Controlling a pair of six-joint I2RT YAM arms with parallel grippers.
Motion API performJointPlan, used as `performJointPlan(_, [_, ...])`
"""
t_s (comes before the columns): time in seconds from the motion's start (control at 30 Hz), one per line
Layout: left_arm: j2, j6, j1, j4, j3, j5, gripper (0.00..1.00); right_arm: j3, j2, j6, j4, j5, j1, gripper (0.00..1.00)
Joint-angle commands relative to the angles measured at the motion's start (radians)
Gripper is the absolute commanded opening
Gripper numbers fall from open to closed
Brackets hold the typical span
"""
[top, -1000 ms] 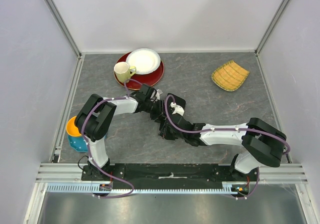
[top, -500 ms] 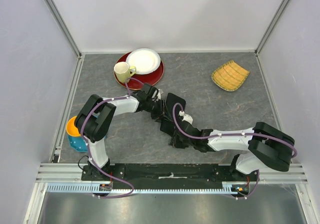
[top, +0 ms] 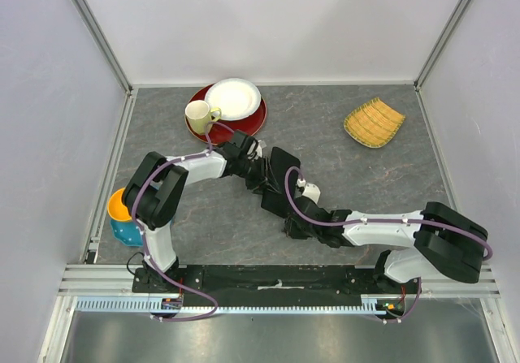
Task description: Sort the hair-cutting tools
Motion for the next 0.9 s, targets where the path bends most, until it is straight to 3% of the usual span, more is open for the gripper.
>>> performJointPlan(0.0, [-0.004,0.051,0.079,-0.083,0.095,-0.036,0.02,0.033,-0.035,-0.151,-0.174,0.111,-0.019,0.0])
performJointPlan(0.33, [-0.048,0.197,0.157,-0.216,0.247,0.247,0.02,0.16,-0.088,-0.418,-0.214,0.187,-0.077,0.0])
performJointPlan(0.67, [-0.106,0.182,0.218,-0.144,0.247,0.377,0.02,0.228,-0.137,-0.592,-0.191,0.129,-0.183,0.0])
performJointPlan(0.87, [-0.12,0.257,0.222,-0.142,0.261,0.519,0.02,0.236,-0.135,-0.661,-0.124,0.117,-0.224,0.0])
